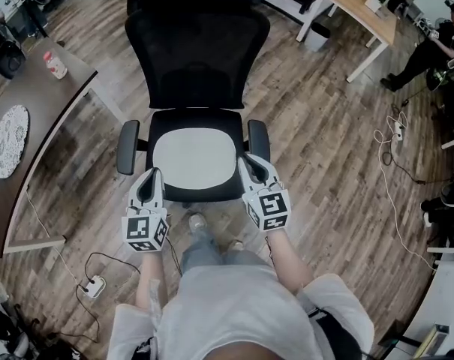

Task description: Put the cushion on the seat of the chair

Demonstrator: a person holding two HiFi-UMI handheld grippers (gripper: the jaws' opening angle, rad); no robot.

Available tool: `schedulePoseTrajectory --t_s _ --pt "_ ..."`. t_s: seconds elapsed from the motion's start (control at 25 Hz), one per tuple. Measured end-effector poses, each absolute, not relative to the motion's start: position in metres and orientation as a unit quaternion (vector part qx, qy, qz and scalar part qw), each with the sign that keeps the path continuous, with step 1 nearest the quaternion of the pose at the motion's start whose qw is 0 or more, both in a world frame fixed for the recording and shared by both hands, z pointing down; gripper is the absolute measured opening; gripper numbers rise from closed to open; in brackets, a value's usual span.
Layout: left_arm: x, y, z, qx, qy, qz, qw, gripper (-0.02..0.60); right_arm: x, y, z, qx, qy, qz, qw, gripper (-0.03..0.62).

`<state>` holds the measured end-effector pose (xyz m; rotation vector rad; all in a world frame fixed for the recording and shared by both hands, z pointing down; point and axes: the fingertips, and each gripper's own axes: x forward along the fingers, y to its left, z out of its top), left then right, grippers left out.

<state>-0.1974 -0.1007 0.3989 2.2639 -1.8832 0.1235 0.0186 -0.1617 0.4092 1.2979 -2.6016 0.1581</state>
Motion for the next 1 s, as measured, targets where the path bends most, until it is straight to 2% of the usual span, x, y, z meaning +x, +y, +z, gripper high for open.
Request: schedulePoseTrajectory --t_s 1.0 --pt "-0.157 -0.034 0.296 0.756 -0.654 -0.007 0.014 0.012 0.062 -0.096 0.300 0.441 -0.897 -0.021 0.025 0.026"
